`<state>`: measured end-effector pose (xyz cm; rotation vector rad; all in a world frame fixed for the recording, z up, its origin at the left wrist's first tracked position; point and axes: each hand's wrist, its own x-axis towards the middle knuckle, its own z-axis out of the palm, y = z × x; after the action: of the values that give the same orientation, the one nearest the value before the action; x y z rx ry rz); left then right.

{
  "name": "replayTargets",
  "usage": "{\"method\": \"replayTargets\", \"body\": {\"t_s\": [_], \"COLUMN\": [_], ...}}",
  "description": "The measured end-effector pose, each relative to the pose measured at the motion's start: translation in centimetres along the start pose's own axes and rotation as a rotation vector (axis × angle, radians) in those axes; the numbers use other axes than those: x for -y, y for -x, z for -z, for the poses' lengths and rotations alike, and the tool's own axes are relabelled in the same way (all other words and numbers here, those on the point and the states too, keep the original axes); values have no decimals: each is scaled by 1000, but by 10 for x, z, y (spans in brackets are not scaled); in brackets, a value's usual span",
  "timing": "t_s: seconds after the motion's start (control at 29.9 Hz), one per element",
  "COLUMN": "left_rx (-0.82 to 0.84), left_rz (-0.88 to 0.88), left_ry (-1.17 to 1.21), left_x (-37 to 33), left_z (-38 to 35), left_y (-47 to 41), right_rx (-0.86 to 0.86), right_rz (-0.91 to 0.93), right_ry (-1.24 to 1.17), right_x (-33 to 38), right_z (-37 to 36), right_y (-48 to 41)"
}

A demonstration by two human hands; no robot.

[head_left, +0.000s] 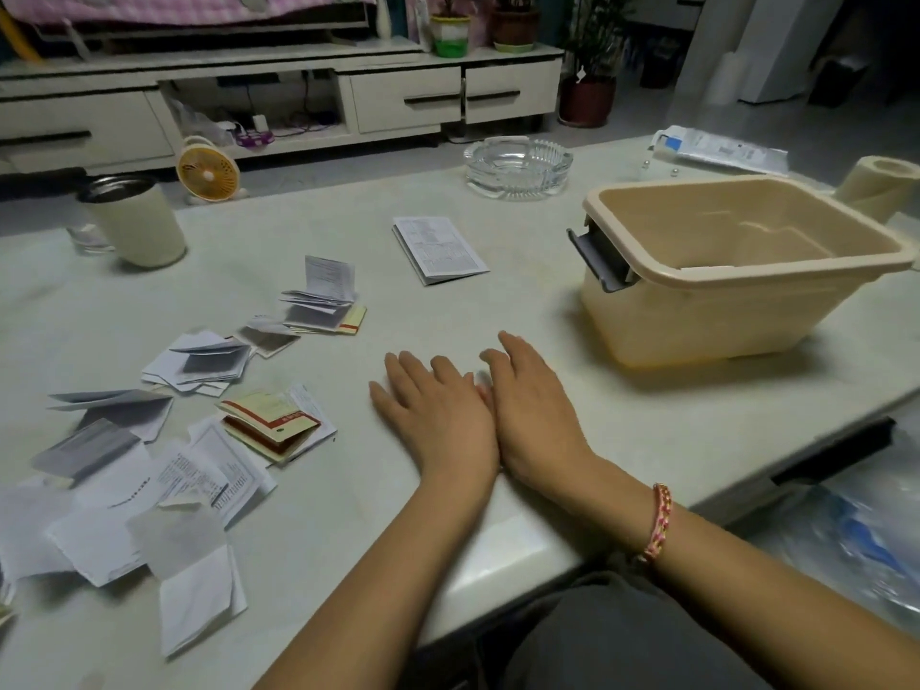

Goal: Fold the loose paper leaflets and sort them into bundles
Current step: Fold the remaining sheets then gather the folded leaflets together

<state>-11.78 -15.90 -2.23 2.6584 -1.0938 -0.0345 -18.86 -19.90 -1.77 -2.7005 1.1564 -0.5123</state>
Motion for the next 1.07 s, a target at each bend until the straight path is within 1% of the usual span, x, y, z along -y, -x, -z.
{"method": "replayTargets", "body": {"t_s": [0.03,0.07,0.17,0.23,0.27,0.4,0.44,0.5,0.57,0.67,0.7,0.74,0.77,0.8,0.9,0.97,1.07], "left_rx": [9,18,65,84,114,137,157,170,161,145,181,217,268,303,379,453,590], "left_rz": [2,7,7,-7,-23,-41,-39,-60,-129,-323,-397,-459,-505,-538,-556,-489,-399], "left_ry": [4,3,-40,-60,-68,-93,-98,-93,-87,-35,25,86,139,147,13,-60,-110], "left_x": [0,1,8,16,16,13,13,13,15,24,27,31,35,38,34,24,12], "left_z": [-1,-1,-6,-2,-12,-9,-11,-8,-3,10,9,16,18,26,42,51,59], "left_y": [0,-1,-3,-5,-11,-14,-13,-11,-8,1,4,8,13,16,11,3,-12], "right_rx": [84,147,254,274,301,287,312,358,383,377,379,346,298,203,-86,-44,188], "right_rz": [-14,-23,-67,-69,-96,-109,-111,-134,-141,-148,-155,-154,-138,-104,8,52,33], "right_ry": [-39,-28,108,140,157,212,222,205,147,122,134,145,156,142,6,-41,-158], "right_x": [-4,-8,-16,-14,-18,-19,-17,-16,-15,-14,-16,-15,-17,-14,-11,-11,-21], "right_z": [-1,-3,-8,-2,-8,-5,-8,-9,-7,-3,-6,-6,-10,-9,-5,0,13], "right_y": [2,3,4,3,0,-2,-3,-3,-3,-1,-1,-1,2,4,13,15,14]}}
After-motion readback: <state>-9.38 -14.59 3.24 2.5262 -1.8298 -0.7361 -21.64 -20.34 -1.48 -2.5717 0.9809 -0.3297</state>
